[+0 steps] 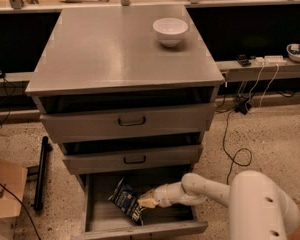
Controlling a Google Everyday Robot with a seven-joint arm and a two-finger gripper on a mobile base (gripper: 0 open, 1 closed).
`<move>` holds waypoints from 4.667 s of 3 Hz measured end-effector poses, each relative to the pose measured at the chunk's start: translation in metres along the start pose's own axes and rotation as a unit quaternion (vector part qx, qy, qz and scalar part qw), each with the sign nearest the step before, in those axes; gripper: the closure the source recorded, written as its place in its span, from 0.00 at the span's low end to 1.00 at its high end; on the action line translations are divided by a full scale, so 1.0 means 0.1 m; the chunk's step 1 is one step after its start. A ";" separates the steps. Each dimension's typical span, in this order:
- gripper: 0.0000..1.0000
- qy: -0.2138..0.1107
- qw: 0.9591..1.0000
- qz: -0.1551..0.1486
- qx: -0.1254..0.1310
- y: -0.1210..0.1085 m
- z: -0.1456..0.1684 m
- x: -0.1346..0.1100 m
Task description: Pick blue chip bag from bottom drawer and place on counter
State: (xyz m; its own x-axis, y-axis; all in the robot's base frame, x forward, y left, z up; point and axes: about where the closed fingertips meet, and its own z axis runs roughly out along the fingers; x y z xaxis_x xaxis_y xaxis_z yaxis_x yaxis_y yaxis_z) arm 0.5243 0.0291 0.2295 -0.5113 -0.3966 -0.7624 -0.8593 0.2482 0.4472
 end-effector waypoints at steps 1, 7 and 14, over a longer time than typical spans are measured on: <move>1.00 0.003 0.999 -0.040 0.010 0.31 -0.33 -0.33; 1.00 0.099 0.806 -0.584 0.011 2.35 -2.11 -3.44; 1.00 0.322 0.556 -0.757 0.123 3.06 -3.10 -6.55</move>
Offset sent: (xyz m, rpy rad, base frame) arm -0.0444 -0.0293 0.2172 0.0140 -0.4351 0.2239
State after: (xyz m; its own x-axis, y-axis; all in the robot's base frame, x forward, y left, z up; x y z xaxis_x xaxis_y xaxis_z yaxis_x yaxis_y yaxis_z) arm 0.5921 0.0902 1.0107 0.8285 -0.5296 0.1820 -0.3236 -0.7179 -0.6164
